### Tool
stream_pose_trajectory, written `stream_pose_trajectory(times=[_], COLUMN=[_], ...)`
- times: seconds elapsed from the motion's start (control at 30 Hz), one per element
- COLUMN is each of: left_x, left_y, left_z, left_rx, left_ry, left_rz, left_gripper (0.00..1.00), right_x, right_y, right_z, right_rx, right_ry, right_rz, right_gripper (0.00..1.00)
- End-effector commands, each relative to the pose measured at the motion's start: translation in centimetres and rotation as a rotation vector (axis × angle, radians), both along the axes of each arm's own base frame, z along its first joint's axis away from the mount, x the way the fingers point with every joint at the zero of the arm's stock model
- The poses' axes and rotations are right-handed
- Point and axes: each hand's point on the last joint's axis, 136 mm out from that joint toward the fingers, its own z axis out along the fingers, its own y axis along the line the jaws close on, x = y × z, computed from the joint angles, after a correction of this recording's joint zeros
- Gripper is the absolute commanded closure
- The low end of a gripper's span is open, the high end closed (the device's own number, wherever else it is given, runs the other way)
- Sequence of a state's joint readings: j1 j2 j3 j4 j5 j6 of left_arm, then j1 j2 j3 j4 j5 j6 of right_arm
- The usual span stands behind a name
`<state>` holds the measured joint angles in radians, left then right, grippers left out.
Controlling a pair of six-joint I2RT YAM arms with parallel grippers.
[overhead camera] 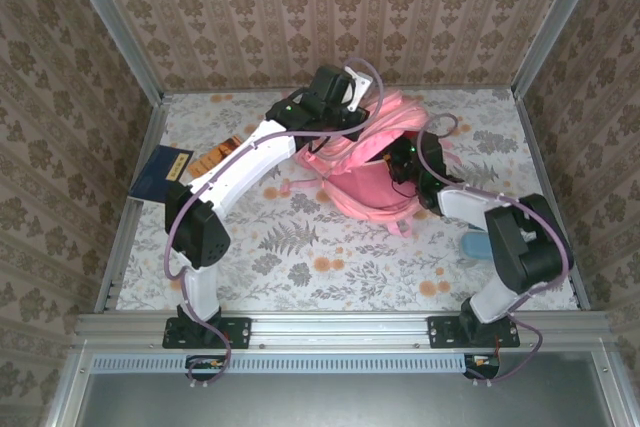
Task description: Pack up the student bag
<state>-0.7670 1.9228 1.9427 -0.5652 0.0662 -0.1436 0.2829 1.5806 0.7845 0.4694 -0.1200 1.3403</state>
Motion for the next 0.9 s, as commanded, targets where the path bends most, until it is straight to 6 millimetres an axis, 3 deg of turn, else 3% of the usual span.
stream_pose_trajectory(times=[0.0, 0.2, 0.37, 0.47, 0.57, 0.63, 0.73, 0.87], left_x=[0.5, 1.4, 1.5, 0.9, 0.2, 0.1, 0.9, 2.8], left_y=[0.7, 0.7, 0.8, 1.0, 1.8, 3.1, 6.7, 15.2], left_z=[6.6, 3.2, 0.6, -1.4, -2.7, -3.0, -3.7, -5.5], left_rx=[-0.146, -0.115, -0.090, -0.073, -0.082, -0.093, -0.088, -0.039], left_ry=[-0.108, -0.056, -0.013, 0.041, 0.108, 0.137, 0.154, 0.159], left_rz=[0.022, 0.041, 0.029, 0.010, 0.018, 0.054, 0.169, 0.423], left_gripper=[1.00, 1.00, 0.99, 0.91, 0.66, 0.49, 0.28, 0.07], right_x=[-2.4, -8.0, -12.0, -13.8, -14.8, -15.0, -14.8, -14.0], right_y=[-1.2, -4.1, -6.8, -8.0, -8.7, -8.7, -8.5, -7.4], right_z=[1.8, 2.1, 1.3, 1.2, 1.6, 2.2, 2.9, 3.5], right_rx=[0.037, 0.000, -0.125, -0.224, -0.304, -0.351, -0.402, -0.417], right_ry=[0.040, 0.136, 0.213, 0.237, 0.228, 0.211, 0.192, 0.168], right_rz=[-0.022, -0.089, -0.138, -0.132, -0.106, -0.074, -0.026, 0.040], right_gripper=[0.47, 0.64, 0.68, 0.62, 0.48, 0.39, 0.26, 0.16])
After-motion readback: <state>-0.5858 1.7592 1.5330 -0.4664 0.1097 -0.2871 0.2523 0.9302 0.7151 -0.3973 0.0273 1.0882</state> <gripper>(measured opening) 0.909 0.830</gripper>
